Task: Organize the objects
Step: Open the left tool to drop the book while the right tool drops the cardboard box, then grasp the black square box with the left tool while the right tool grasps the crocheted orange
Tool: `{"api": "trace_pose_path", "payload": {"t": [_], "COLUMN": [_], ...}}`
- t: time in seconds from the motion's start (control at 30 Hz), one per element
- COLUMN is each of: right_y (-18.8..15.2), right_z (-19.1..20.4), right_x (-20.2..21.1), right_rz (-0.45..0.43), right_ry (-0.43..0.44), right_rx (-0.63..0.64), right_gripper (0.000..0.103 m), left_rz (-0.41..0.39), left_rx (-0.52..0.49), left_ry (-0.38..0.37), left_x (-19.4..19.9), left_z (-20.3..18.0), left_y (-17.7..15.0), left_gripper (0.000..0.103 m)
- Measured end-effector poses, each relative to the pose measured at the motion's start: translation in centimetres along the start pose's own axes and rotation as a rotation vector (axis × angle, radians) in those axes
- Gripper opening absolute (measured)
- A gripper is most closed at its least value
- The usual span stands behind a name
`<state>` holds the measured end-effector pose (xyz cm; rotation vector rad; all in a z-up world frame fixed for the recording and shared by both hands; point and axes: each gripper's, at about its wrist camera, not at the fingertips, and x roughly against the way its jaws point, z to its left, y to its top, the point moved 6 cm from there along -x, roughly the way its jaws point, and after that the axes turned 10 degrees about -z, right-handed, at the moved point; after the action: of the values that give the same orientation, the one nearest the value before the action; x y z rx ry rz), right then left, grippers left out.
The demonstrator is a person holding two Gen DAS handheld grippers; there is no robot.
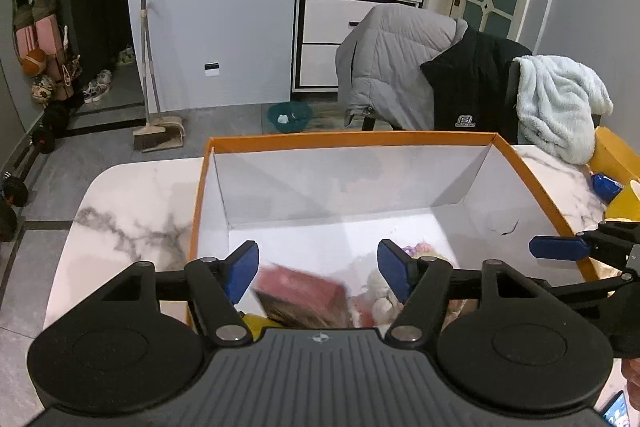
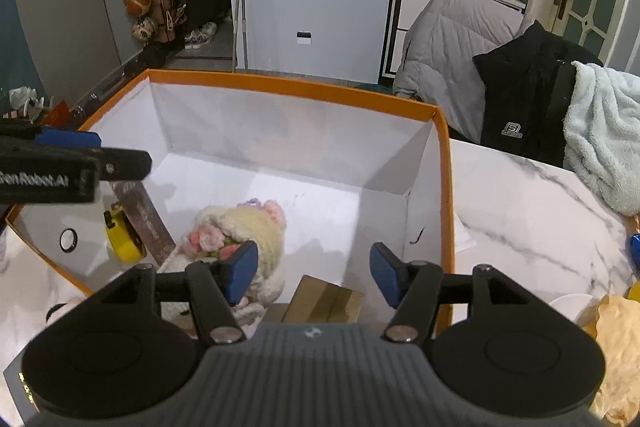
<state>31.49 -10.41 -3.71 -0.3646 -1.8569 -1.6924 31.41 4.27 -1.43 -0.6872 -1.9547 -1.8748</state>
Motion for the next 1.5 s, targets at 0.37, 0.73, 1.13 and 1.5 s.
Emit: {"api": "trace_pose_path", "payload": {"t": [0.37, 0.73, 1.13, 1.5], "right_y": [0.5, 1.3, -2.0, -5.9], "right_z": [0.3, 3.2, 6.2, 6.6], "right_x": [2.4, 7.2, 13.2, 17.2], "right_rz": [-0.024, -0.057, -0.045, -0.016], "right_ry": [0.012, 0.028, 0.081, 0.132], "right_rx": [0.001, 0.061, 0.111, 0.121], "right_gripper": [0.064, 0.064, 0.064, 0.065], "left_rz": [-0.028, -0.035, -0.028, 0.023], "left_rx": [-0.004, -0.015, -0.01, -0.046], "left_ry": [-0.009, -0.005, -0.05, -0.078], "left_x": [4.0, 8.1, 12.3, 12.9], "left_z": [1.5, 2.3, 2.2, 1.7], "left_y": [0.4, -0.1, -3.6, -8.1], "left_gripper": [0.078, 0.081, 0.083, 0.086]}}
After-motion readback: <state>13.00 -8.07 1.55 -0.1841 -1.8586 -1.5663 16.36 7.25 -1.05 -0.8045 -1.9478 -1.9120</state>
